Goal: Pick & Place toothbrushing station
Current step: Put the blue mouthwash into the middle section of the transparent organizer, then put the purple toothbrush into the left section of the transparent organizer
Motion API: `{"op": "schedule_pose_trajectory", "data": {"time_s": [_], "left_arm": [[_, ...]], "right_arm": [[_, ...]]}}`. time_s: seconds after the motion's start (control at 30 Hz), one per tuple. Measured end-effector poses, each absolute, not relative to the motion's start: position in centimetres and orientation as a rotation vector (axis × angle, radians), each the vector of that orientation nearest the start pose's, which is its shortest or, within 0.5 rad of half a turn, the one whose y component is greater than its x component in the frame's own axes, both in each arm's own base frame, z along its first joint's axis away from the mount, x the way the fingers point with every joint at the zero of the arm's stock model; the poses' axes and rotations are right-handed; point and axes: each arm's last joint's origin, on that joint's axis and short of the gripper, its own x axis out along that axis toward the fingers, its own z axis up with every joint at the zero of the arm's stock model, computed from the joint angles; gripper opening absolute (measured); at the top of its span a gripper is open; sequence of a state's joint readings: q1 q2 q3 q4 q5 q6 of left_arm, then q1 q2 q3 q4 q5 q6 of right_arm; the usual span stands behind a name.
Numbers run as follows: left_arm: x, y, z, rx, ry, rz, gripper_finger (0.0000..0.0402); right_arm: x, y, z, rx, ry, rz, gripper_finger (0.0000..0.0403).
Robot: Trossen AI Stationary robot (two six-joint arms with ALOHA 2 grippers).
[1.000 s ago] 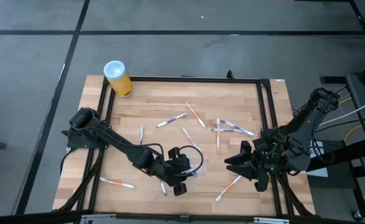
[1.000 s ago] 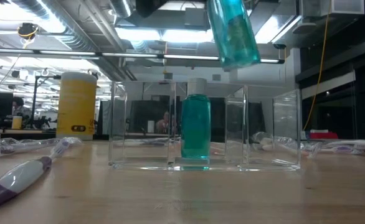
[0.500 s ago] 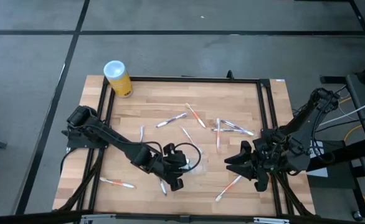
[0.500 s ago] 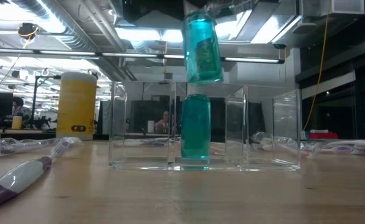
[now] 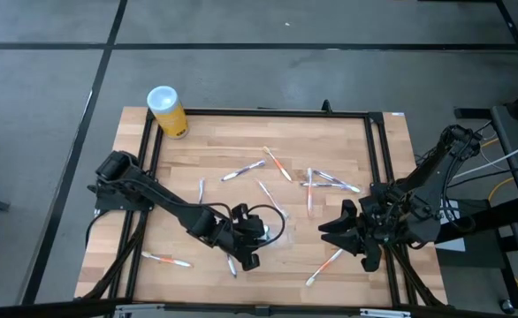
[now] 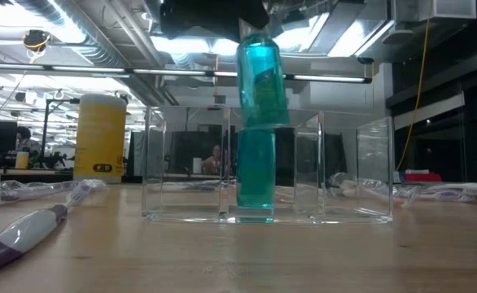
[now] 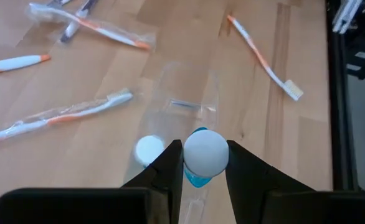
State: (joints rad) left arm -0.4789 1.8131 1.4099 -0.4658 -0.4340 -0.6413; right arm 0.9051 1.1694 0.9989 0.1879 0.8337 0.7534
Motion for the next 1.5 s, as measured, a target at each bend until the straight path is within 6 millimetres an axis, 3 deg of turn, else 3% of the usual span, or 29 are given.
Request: {"op": "schedule_pose_trajectory", "data": {"time_s": [0.27, 0.63, 0.87, 0.97, 1.5], "left_arm": [[35.8, -17.6, 23.1, -0.19, 0.815, 0.152, 0.0086], [35.8, -17.9, 23.0, -0.16, 0.835, 0.092, 0.0086], [35.9, -17.9, 23.1, -0.147, 0.816, 0.094, 0.0173], [35.9, -17.9, 23.1, -0.141, 0.814, 0.096, 0.0187], [35.4, -17.7, 23.3, -0.171, 0.844, 0.129, 0.0145]], "right_arm": [[17.5, 18.8, 36.7, 0.765, 0.009, 0.076, 0.0149], [17.5, 18.8, 36.7, 0.765, 0.009, 0.079, 0.0149], [17.5, 18.8, 36.7, 0.758, 0.009, 0.079, 0.0149], [17.5, 18.8, 36.7, 0.758, 0.009, 0.079, 0.0149], [17.5, 18.8, 36.7, 0.754, 0.009, 0.079, 0.0148]]}}
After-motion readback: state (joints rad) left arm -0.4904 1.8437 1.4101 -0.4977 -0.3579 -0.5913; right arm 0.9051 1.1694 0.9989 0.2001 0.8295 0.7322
